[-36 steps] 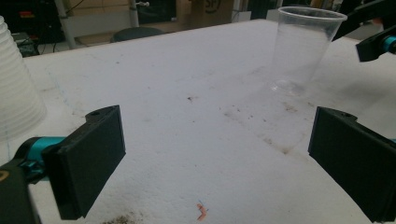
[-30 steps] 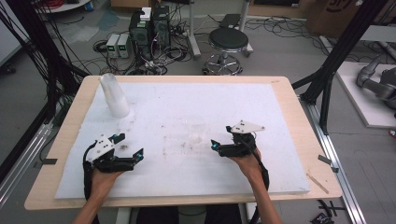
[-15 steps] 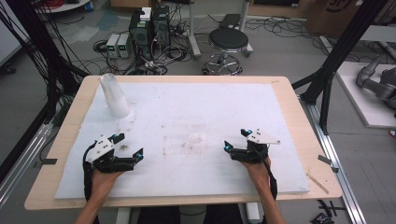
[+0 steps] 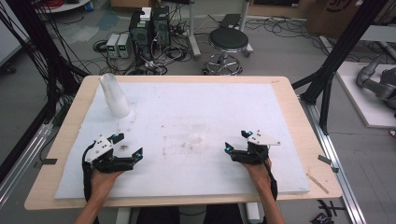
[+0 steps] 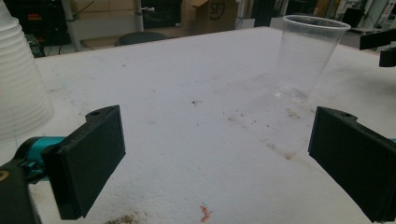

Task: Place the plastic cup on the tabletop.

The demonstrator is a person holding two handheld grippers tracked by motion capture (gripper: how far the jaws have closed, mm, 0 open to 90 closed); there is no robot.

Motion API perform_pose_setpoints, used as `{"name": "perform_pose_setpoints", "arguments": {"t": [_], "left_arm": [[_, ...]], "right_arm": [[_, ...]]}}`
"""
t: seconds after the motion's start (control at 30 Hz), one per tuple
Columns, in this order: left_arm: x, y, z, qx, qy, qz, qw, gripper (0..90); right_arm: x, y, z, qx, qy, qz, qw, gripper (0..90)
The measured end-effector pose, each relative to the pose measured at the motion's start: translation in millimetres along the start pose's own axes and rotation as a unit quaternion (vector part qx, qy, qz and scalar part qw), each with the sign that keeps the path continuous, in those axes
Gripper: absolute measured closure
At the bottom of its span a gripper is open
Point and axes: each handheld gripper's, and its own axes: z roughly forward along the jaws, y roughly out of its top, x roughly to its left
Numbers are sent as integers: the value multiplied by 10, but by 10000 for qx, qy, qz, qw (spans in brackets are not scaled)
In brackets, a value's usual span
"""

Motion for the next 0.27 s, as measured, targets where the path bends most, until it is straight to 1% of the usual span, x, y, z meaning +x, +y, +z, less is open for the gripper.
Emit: {"name": "perform_pose_setpoints", "arguments": {"t": [0.03, 0.13, 0.27], "left_arm": [[0, 0, 0, 0, 0, 0, 10000, 38], [12, 1, 6, 20, 26, -97, 9999, 38], [10, 2, 4, 22, 27, -88, 10000, 38]], "right_arm": [[-4, -2, -1, 2, 7, 16, 10000, 176], [-8, 0, 6, 51, 6, 78, 10000, 176], [-1, -5, 3, 55, -6, 25, 10000, 176]]}}
